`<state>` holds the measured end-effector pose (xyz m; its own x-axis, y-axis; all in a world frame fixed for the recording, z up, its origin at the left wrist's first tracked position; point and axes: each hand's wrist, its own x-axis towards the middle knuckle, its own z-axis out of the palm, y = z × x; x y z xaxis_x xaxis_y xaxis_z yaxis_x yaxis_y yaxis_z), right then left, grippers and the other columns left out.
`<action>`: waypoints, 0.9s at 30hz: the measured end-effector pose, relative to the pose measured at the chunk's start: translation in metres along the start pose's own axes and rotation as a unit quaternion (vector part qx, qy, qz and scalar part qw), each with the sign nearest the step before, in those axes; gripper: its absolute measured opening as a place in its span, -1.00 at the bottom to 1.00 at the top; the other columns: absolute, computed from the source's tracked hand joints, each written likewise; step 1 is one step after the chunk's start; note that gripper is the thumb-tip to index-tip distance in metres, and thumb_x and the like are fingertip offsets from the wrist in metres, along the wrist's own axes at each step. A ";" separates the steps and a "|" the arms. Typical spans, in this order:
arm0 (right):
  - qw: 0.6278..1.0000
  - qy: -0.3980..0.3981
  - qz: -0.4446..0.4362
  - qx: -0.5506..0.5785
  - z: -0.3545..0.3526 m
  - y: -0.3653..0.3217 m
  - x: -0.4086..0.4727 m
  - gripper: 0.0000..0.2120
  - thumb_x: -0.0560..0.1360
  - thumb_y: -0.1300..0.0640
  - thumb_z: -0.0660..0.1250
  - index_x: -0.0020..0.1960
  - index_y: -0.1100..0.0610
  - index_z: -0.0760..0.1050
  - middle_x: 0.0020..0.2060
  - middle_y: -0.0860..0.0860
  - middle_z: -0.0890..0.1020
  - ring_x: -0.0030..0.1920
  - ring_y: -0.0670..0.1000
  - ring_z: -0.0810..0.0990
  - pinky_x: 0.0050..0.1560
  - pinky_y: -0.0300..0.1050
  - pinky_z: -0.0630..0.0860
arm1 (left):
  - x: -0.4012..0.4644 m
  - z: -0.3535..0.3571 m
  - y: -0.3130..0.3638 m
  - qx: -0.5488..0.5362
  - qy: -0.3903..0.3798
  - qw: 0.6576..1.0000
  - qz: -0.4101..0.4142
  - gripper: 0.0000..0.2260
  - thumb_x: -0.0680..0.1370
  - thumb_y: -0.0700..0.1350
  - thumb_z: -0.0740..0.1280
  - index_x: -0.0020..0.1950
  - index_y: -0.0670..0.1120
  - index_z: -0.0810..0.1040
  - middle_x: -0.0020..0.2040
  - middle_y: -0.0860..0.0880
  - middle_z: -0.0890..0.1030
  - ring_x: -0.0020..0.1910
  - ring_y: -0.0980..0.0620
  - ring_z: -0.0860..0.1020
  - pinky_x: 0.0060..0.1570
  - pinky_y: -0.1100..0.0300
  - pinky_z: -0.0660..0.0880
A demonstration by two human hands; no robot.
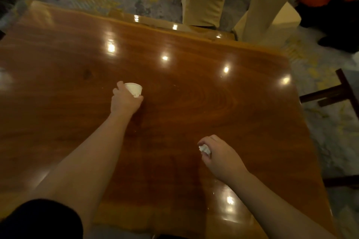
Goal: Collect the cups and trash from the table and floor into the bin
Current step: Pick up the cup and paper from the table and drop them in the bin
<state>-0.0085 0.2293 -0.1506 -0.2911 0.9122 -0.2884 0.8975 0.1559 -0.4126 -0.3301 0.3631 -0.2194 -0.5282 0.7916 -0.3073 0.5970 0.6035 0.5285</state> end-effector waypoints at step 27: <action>0.978 -0.009 -0.204 0.032 -0.052 0.127 -0.249 -0.77 0.56 0.08 0.33 0.20 -0.10 0.51 0.01 -0.12 0.53 -0.01 -0.08 0.47 -0.08 -0.14 0.51 | -0.503 0.012 -0.011 -0.144 0.056 0.987 0.035 -0.16 0.26 0.21 0.59 0.41 0.07 0.26 0.24 0.02 0.48 0.09 -0.02 0.52 -0.13 0.12 0.54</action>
<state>0.1953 0.0415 -0.0863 -0.6273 0.7720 -0.1027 0.6826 0.4815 -0.5497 -0.0634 -0.0408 -0.0799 -0.5646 0.8051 -0.1815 0.4466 0.4830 0.7532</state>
